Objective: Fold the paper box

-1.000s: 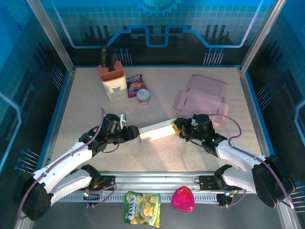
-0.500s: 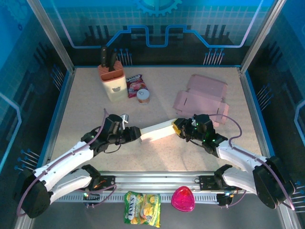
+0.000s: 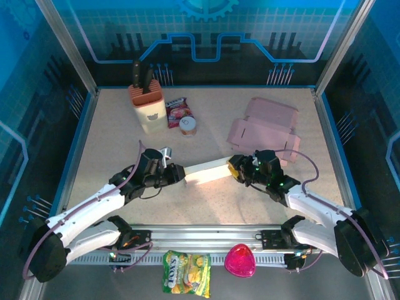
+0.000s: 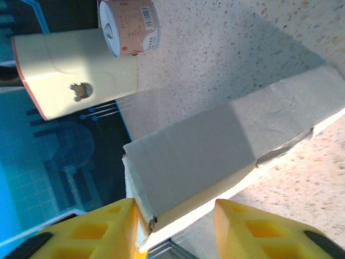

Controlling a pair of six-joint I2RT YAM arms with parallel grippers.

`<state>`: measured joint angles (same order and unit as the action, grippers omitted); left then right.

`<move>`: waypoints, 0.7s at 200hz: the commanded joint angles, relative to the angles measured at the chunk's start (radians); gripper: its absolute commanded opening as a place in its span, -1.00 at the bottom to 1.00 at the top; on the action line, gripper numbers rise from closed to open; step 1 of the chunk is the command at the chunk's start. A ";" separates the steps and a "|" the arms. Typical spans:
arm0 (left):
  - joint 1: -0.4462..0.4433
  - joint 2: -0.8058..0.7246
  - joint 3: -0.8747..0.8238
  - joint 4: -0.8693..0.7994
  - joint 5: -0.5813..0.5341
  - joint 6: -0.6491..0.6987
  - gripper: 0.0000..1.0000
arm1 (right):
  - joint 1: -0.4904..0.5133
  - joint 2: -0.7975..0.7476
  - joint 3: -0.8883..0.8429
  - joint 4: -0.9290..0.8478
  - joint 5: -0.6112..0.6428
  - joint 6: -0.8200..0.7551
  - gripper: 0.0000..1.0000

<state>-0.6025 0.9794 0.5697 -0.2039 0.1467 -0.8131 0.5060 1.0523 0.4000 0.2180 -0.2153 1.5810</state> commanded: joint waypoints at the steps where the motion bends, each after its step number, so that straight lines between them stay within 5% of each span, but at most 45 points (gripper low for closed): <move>1: -0.014 0.021 -0.009 -0.082 -0.036 0.021 -0.61 | -0.020 -0.040 0.043 -0.189 -0.025 -0.101 0.16; 27: -0.036 0.019 0.014 -0.103 -0.055 0.040 -0.65 | -0.079 -0.123 0.108 -0.329 -0.069 -0.182 0.72; 56: -0.098 0.028 0.042 -0.118 -0.120 0.055 -0.71 | -0.160 -0.100 0.151 -0.348 -0.165 -0.183 0.97; 96: -0.208 0.034 0.097 -0.192 -0.291 0.064 -0.77 | -0.175 0.031 0.113 -0.206 -0.288 -0.087 0.85; 140: -0.283 0.059 0.035 -0.138 -0.369 0.027 -0.76 | -0.176 -0.154 0.051 -0.441 -0.150 -0.228 0.77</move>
<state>-0.8612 1.0115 0.6327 -0.3546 -0.1471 -0.7780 0.3389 0.9989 0.4839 -0.0895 -0.4171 1.4357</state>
